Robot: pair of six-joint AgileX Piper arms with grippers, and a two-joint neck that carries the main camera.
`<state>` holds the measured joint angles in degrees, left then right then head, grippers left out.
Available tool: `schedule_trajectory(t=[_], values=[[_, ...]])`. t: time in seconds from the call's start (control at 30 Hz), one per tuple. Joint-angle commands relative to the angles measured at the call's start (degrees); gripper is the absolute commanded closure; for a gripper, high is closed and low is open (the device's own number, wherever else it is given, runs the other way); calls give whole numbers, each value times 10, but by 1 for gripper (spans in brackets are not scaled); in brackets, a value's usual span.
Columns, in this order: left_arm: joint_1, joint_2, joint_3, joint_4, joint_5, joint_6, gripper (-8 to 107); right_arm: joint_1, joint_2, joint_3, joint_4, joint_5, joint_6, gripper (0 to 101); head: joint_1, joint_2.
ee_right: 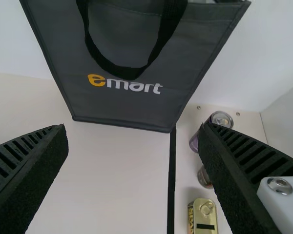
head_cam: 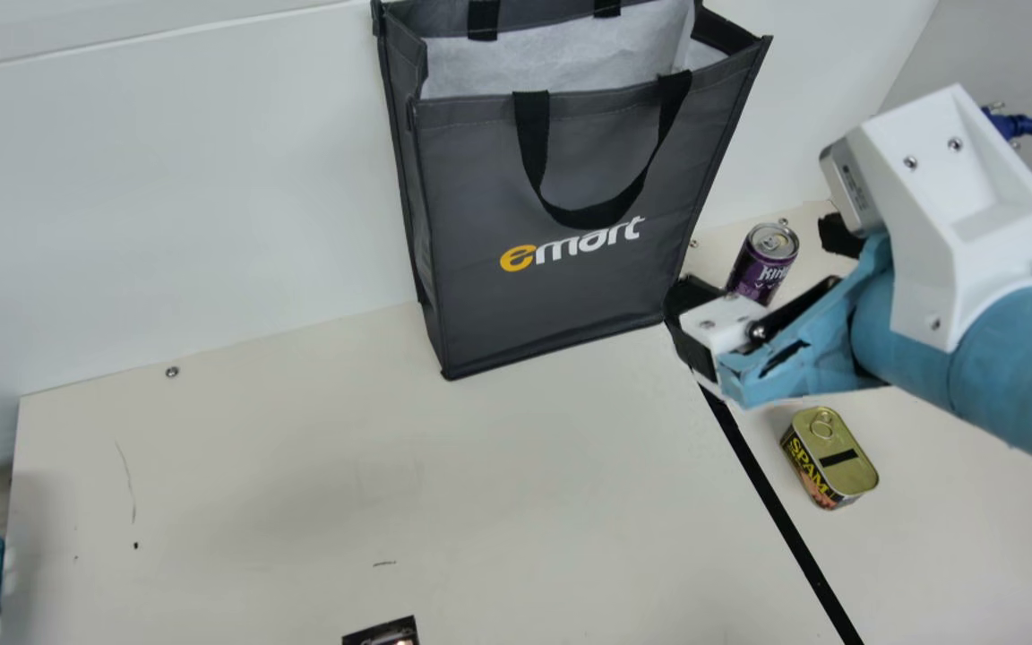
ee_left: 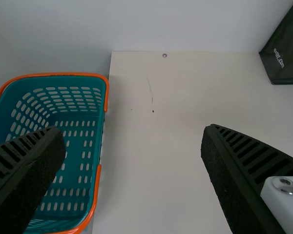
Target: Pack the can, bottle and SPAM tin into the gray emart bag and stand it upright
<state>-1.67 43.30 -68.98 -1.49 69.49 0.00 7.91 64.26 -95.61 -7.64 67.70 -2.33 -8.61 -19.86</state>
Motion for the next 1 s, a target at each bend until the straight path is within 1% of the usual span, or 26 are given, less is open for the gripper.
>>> schedule_trajectory(t=[0.0, 0.17, 0.43, 0.73, 0.97], values=[[0, 0, 0, 0, 0, 0, 9, -12, 6, -7, 14, -5, -25, 6, -14, -1], [0, 0, 0, 0, 0, 0, 9, -38, 27, -28, 45, -13, -74, 6, -14, -1], [0, 0, 0, 0, 0, 0, 9, -65, 60, -66, 92, -16, -149, 6, -14, -1], [0, 0, 0, 0, 0, 0, 9, -84, 95, -118, 136, -10, -229, 6, -14, -1], [0, 0, 0, 0, 0, 0, 9, -93, 126, -170, 157, 6, -279, 6, -14, -1]])
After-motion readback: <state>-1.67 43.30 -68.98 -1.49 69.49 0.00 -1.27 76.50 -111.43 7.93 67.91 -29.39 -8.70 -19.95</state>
